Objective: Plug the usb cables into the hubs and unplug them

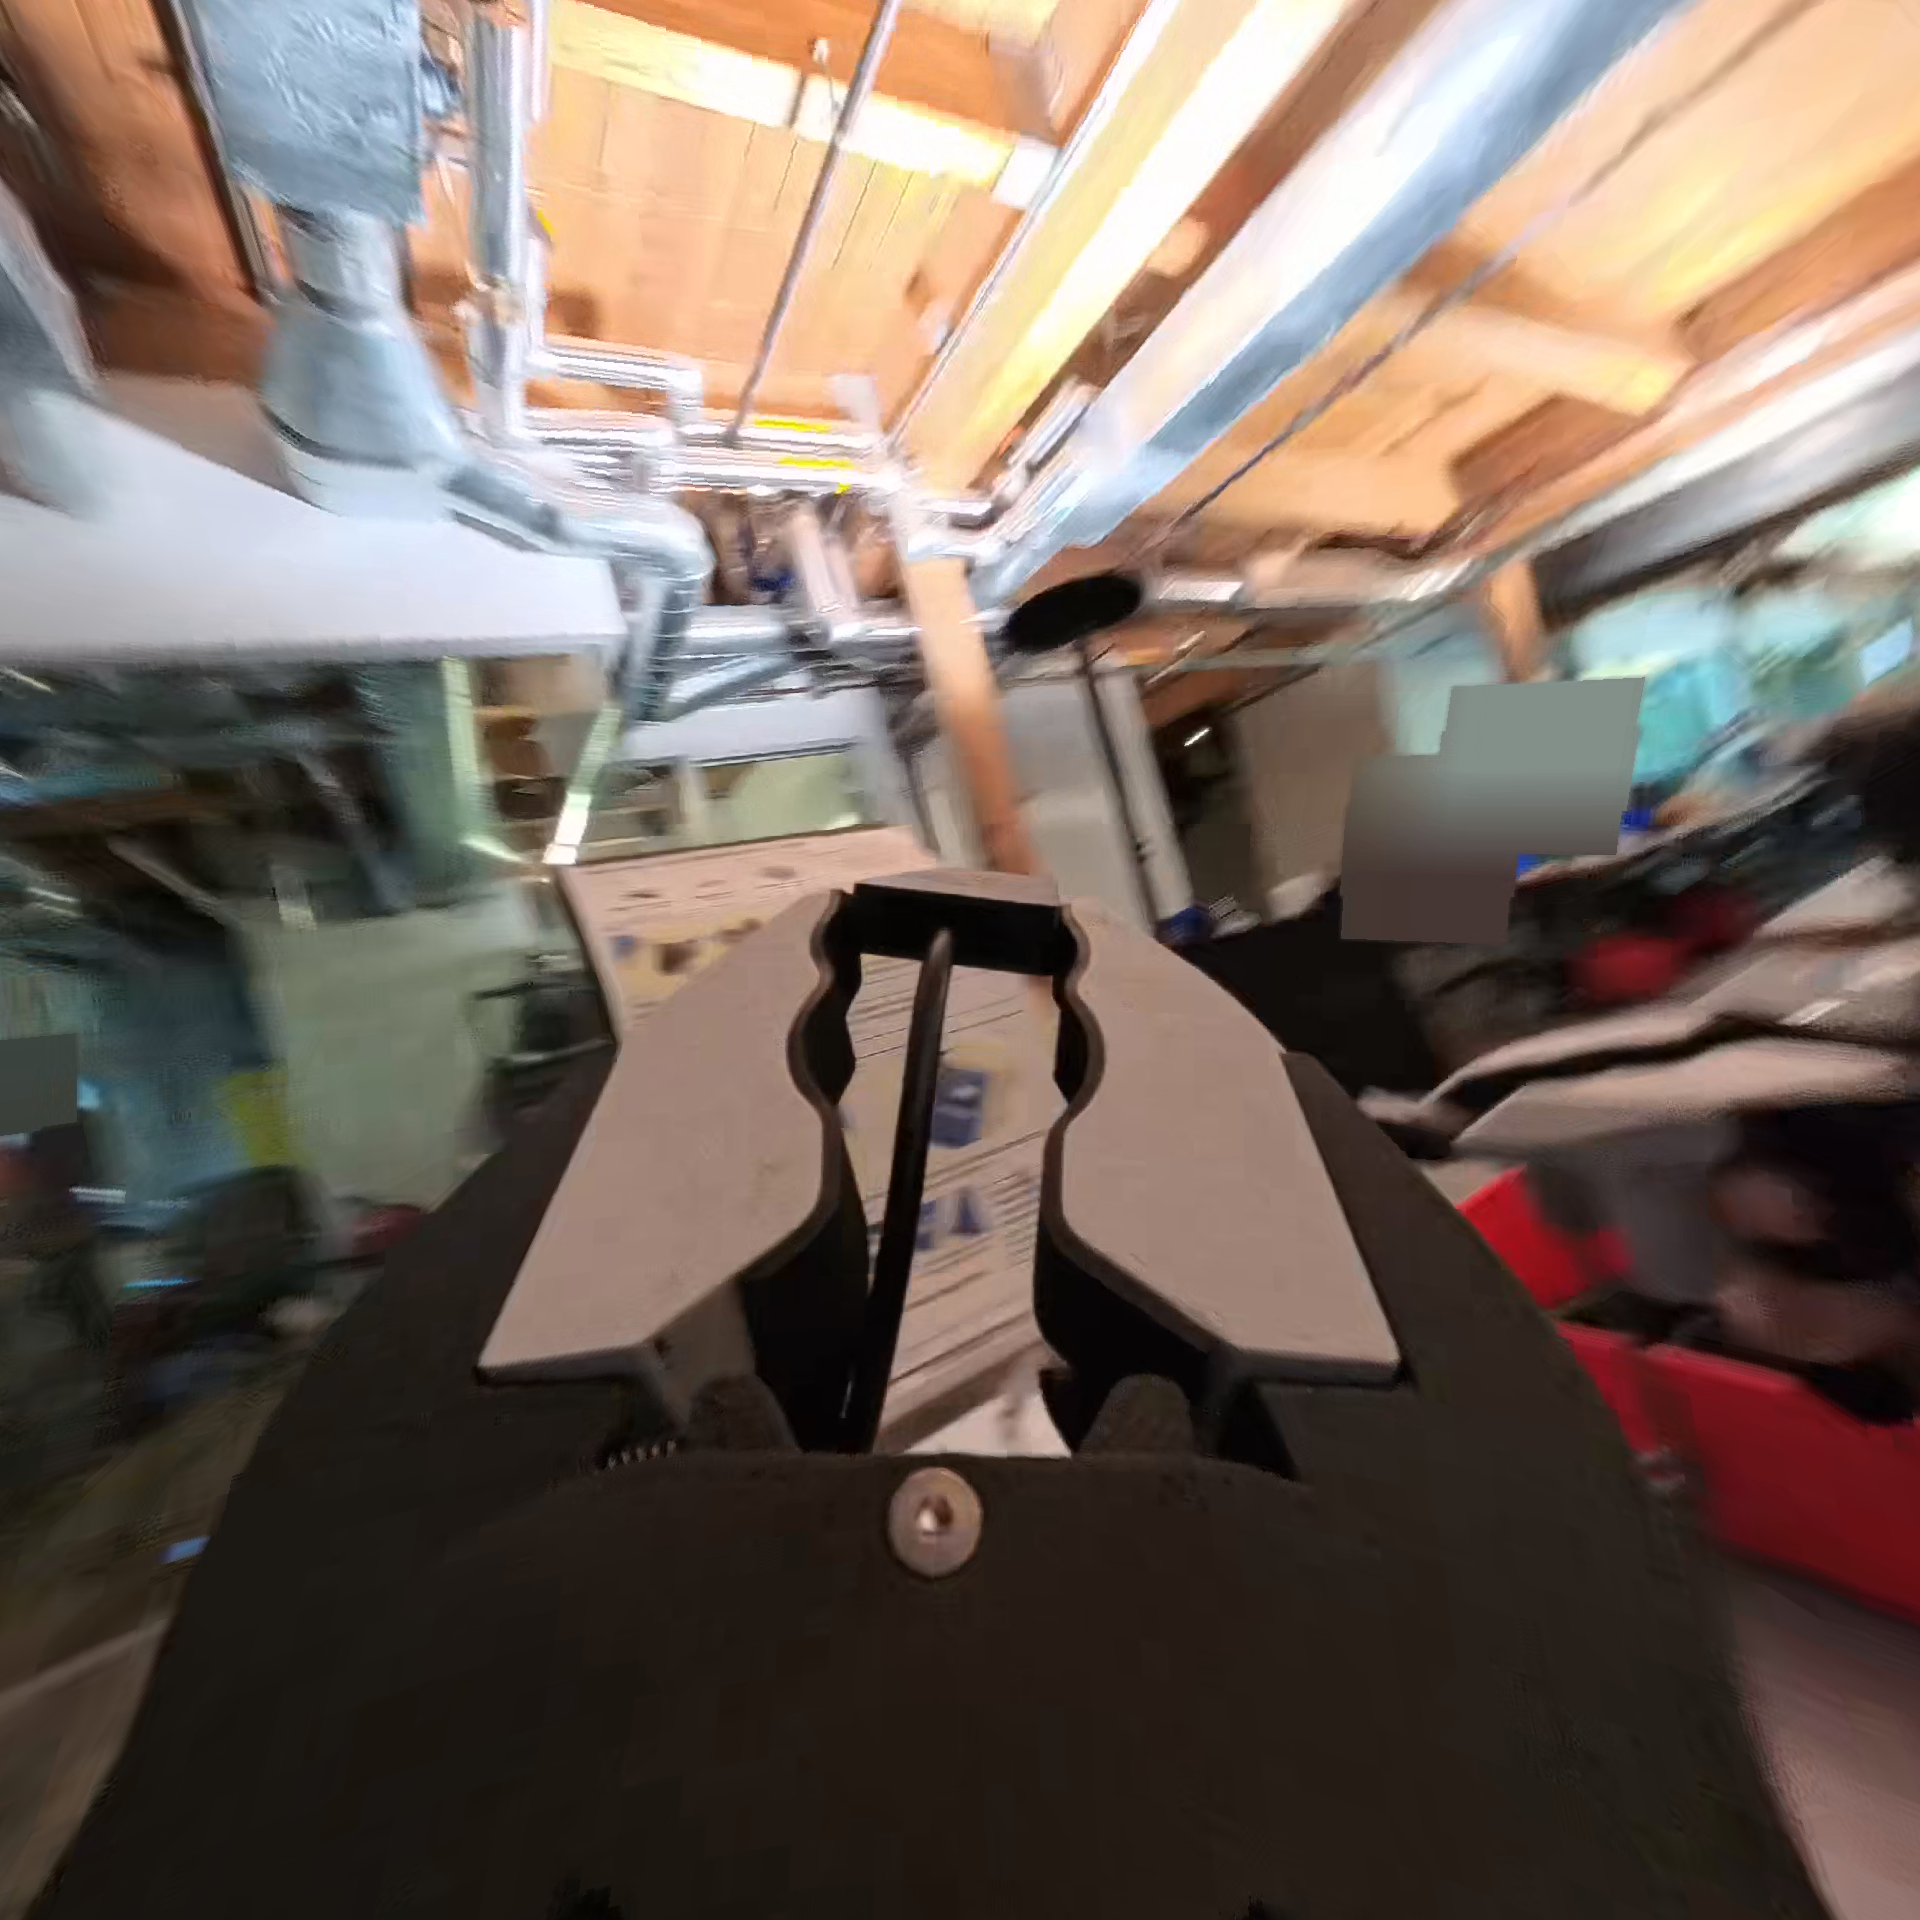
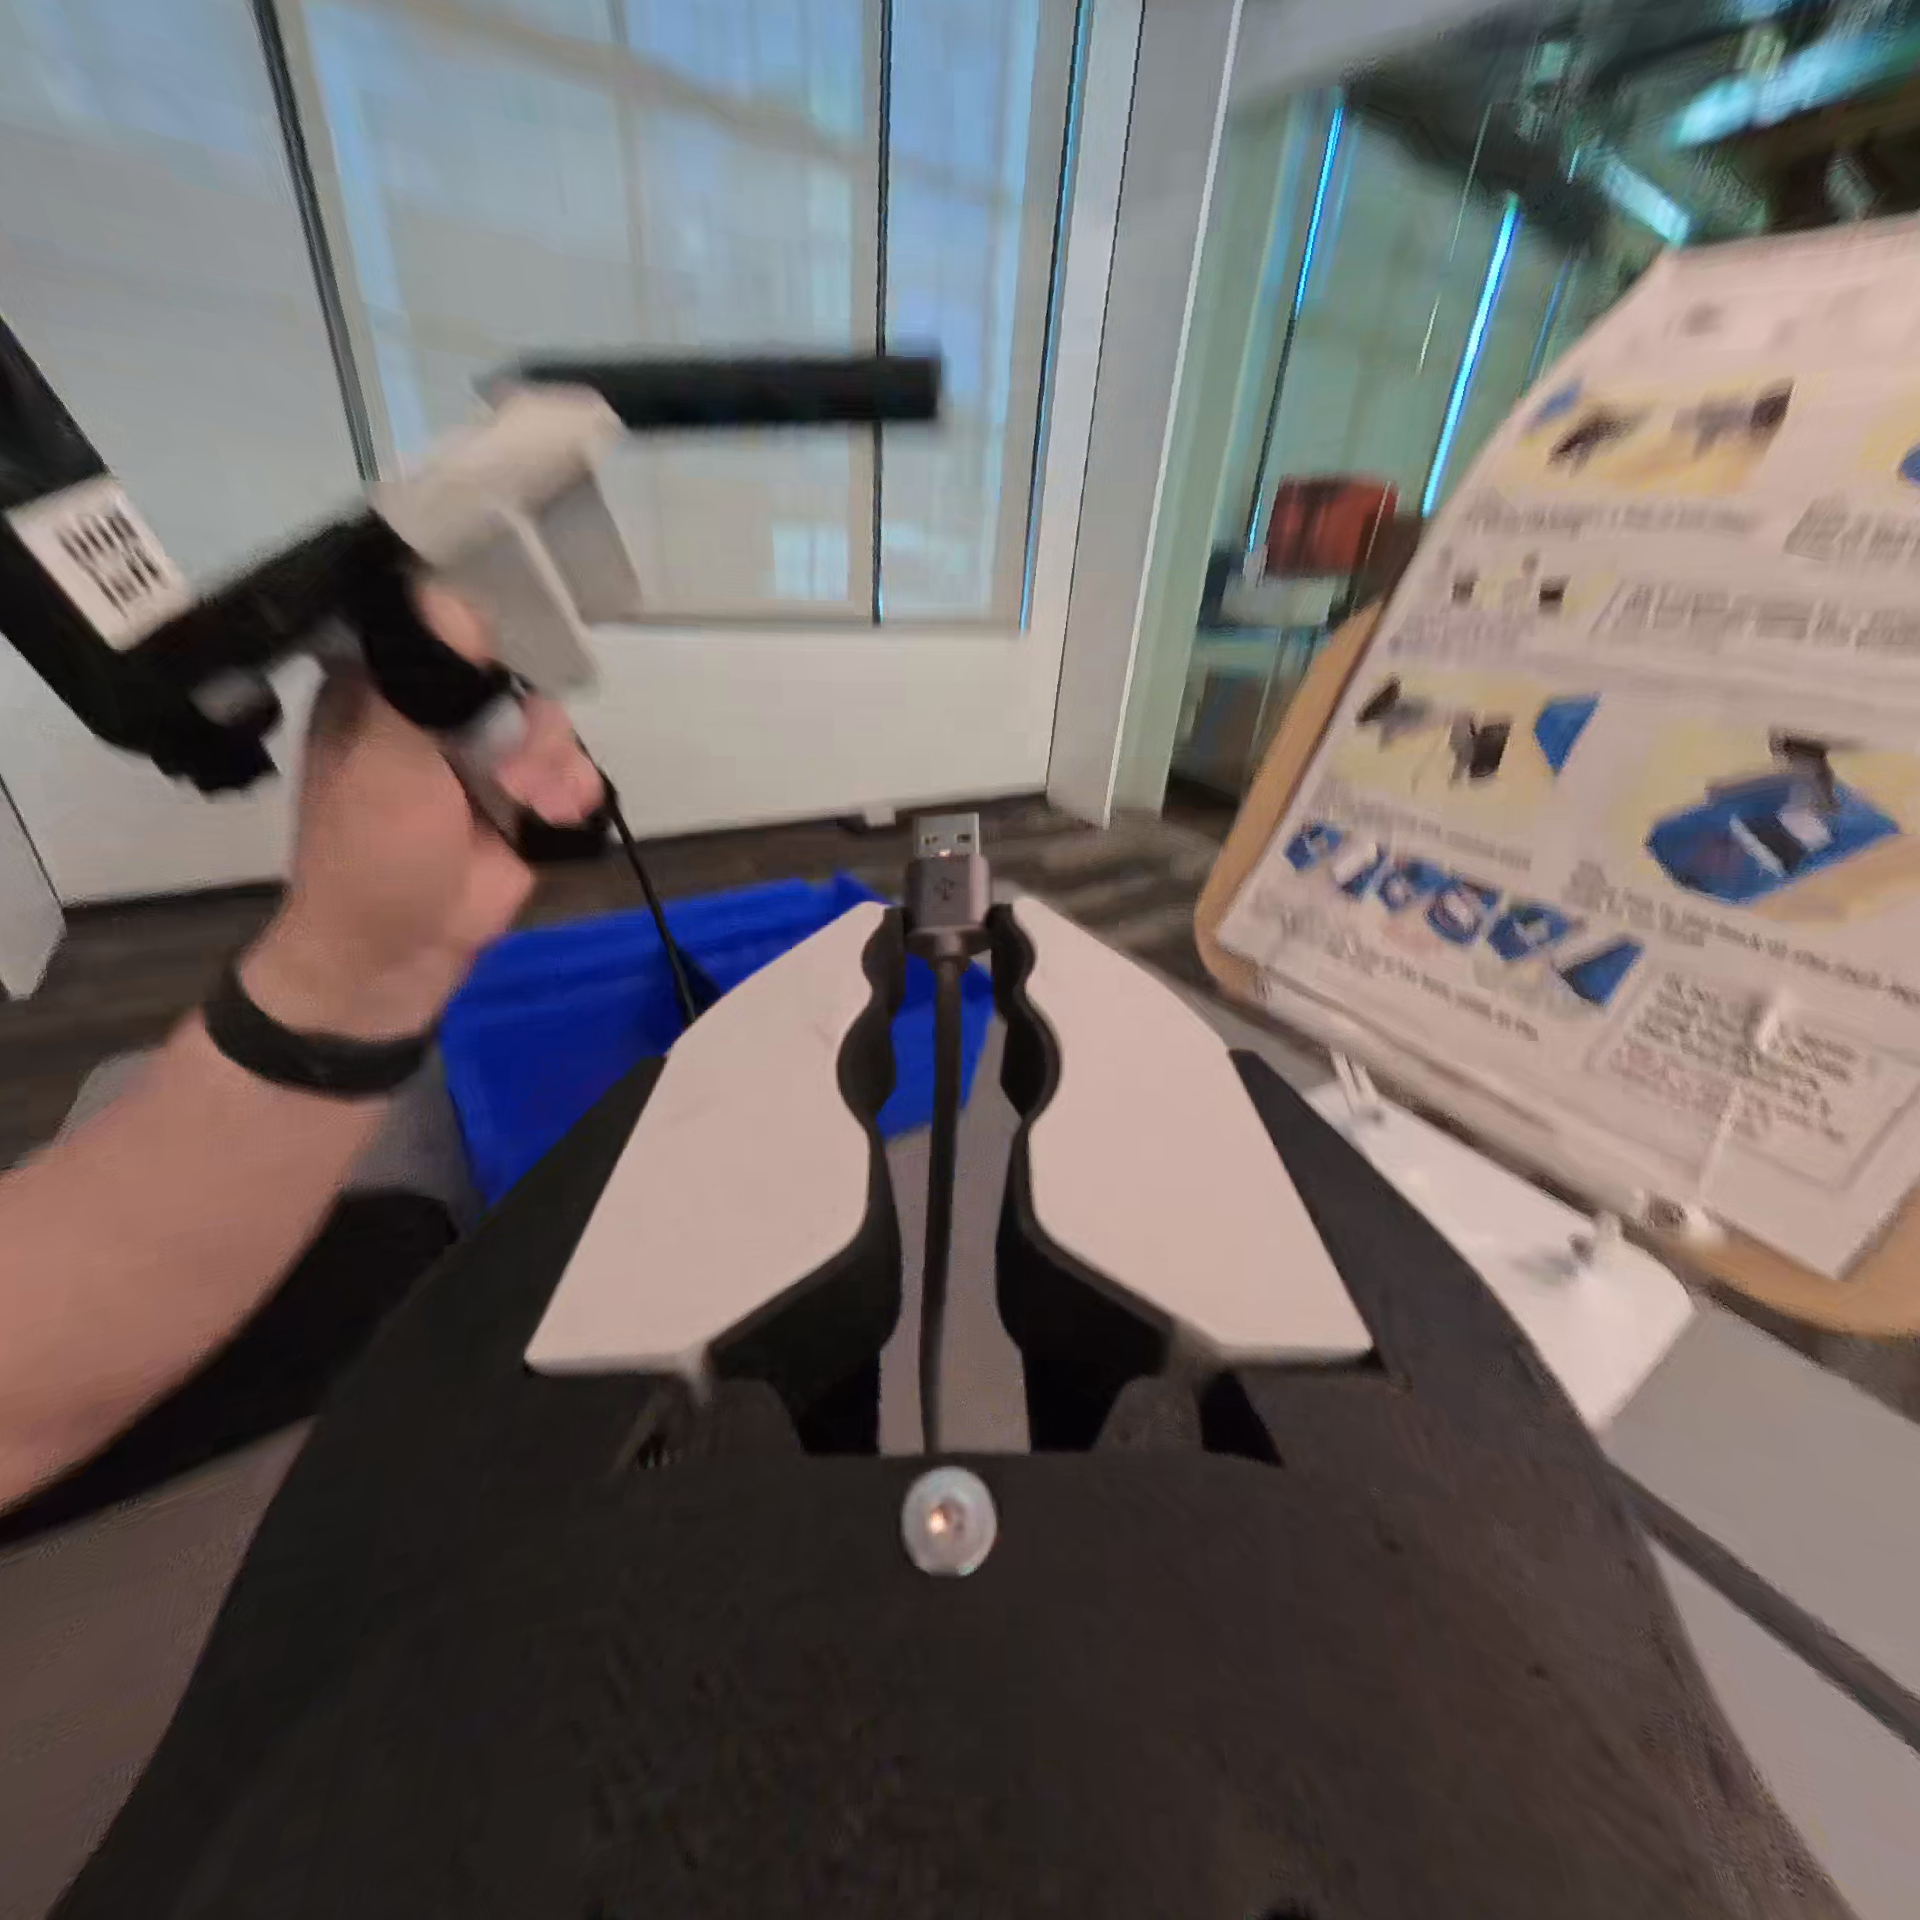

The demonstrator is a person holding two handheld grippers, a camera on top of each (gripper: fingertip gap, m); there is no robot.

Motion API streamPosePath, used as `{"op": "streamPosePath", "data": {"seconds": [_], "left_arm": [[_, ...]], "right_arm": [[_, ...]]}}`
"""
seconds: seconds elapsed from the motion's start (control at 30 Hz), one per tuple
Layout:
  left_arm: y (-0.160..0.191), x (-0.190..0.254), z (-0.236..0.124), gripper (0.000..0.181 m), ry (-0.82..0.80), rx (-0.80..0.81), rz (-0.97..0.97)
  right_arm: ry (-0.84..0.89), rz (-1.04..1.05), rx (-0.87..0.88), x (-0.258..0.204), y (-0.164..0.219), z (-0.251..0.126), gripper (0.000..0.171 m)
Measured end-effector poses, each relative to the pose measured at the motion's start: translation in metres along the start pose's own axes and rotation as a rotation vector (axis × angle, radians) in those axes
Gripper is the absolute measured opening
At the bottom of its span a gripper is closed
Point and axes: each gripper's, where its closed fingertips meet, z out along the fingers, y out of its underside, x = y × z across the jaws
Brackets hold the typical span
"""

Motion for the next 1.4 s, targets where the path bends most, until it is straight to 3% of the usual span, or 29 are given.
{"op": "streamPosePath", "data": {"seconds": [0.07, 0.23, 0.4, 0.5, 0.6, 0.7, 0.77, 0.9, 1.1, 1.17, 1.27, 1.4], "left_arm": [[-0.006, -0.003, -0.003, 0.035, 0.038, 0.024, -0.107], [0.006, 0.009, 0.003, 0.035, 0.088, -0.095, -0.014], [0.016, 0.020, 0.009, 0.035, 0.130, -0.156, 0.005], [0.021, 0.026, 0.011, 0.035, 0.166, -0.174, -0.024], [0.024, 0.029, 0.012, 0.035, 0.176, -0.193, -0.022], [0.025, 0.032, 0.012, 0.035, 0.182, -0.198, -0.019], [0.026, 0.032, 0.013, 0.035, 0.184, -0.204, -0.021], [0.028, 0.035, 0.013, 0.035, 0.196, -0.214, -0.022], [0.030, 0.036, 0.013, 0.035, 0.201, -0.218, -0.021], [0.032, 0.037, 0.014, 0.035, 0.205, -0.226, -0.020], [0.032, 0.036, 0.013, 0.035, 0.200, -0.227, -0.011], [0.028, 0.030, 0.011, 0.035, 0.182, -0.214, -0.010]], "right_arm": [[-0.009, -0.012, -0.129, 0.012, 0.022, -0.005, 0.017], [0.009, 0.018, -0.417, 0.035, 0.102, -0.020, 0.017], [0.045, 0.048, -0.779, 0.032, 0.200, -0.073, 0.017], [-0.023, -0.003, -0.949, 0.014, 0.232, -0.098, 0.017], [-0.174, -0.098, -1.046, -0.009, 0.244, -0.110, 0.020], [-0.210, -0.305, -1.147, -0.003, 0.254, -0.115, 0.039], [-0.274, -0.348, -1.213, -0.004, 0.263, -0.115, 0.049], [-0.383, -0.416, -1.346, 0.006, 0.278, -0.116, 0.052], [-0.511, -0.543, -1.395, 0.024, 0.284, -0.114, 0.046], [-0.514, -0.515, -1.434, 0.024, 0.286, -0.113, 0.019], [-0.532, -0.517, -1.508, 0.022, 0.283, -0.116, 0.015], [-0.422, -0.591, -1.372, 0.028, 0.231, -0.099, 0.014]]}}
